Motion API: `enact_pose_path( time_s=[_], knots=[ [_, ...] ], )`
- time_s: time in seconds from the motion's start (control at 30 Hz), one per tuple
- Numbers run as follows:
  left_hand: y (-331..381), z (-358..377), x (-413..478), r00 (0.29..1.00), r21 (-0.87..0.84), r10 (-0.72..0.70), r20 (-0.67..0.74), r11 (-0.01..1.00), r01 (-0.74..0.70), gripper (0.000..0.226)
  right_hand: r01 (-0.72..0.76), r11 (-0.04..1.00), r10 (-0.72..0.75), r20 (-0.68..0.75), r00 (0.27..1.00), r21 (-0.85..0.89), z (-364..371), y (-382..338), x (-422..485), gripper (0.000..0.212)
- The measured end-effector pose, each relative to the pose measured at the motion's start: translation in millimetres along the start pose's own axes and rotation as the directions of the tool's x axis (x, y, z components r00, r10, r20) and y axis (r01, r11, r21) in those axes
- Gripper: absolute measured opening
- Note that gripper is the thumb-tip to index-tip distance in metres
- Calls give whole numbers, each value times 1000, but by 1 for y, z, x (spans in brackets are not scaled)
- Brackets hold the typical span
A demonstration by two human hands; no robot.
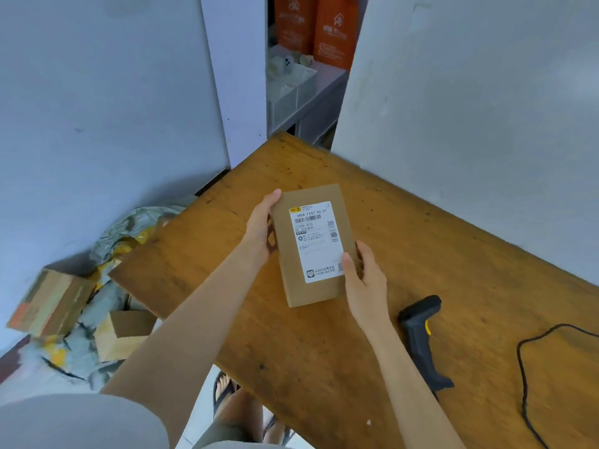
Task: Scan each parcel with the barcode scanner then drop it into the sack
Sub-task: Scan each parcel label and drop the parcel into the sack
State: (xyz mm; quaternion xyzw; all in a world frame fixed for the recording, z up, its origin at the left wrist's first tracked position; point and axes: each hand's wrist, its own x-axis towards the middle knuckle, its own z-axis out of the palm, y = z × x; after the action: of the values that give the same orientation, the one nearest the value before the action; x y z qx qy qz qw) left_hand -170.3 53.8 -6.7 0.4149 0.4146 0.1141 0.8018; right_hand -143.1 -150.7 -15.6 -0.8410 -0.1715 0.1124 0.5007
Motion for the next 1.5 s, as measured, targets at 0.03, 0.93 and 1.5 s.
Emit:
enact_pose_path(
  time_s=[0.03, 0.93, 1.5],
  knots=[
    [5, -9, -1, 999, -10, 6, -32, 1000, -6, 65, 12, 1000, -13, 20, 1000, 18, 10, -7, 4, 46],
    [211, -432, 69, 820, 181, 258, -512, 965, -191, 48, 249, 968, -192, 568, 801, -24, 480, -250, 85, 42],
    [167, -515, 94, 858, 384, 74, -509, 911, 149, 37, 174, 957, -31, 512, 858, -233, 506, -223, 84, 40]
  ],
)
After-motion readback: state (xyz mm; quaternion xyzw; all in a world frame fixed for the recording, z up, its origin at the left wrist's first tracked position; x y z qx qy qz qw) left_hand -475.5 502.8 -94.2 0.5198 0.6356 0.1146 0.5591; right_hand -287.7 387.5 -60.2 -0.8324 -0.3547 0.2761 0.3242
